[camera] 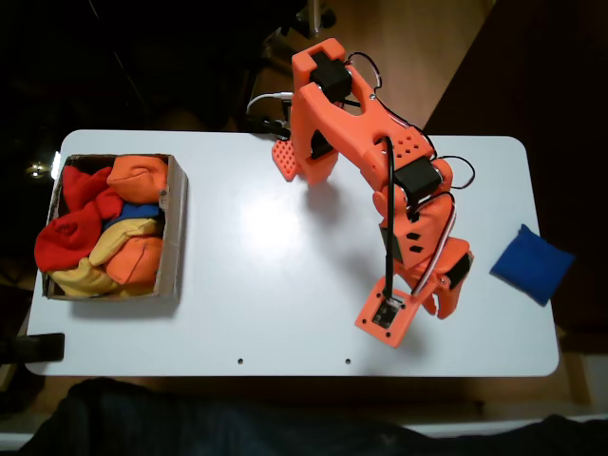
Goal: Grasp a bag and put it in the box.
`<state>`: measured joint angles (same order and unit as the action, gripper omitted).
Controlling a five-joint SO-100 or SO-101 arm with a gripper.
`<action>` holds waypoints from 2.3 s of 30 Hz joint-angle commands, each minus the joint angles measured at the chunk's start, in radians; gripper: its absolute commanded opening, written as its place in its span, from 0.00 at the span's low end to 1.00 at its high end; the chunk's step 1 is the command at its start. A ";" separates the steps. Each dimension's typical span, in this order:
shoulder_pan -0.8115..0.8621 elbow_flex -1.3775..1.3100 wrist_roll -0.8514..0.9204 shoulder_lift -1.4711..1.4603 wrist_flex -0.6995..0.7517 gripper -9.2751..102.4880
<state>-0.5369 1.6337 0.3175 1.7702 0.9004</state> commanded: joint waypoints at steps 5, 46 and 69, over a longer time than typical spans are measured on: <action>-0.153 -0.038 0.091 -0.095 -0.219 0.12; -0.463 0.054 0.446 -0.146 -0.267 0.12; -0.549 0.077 0.578 -0.189 -0.328 0.12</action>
<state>-1.0707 1.7073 0.8713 1.5769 0.5921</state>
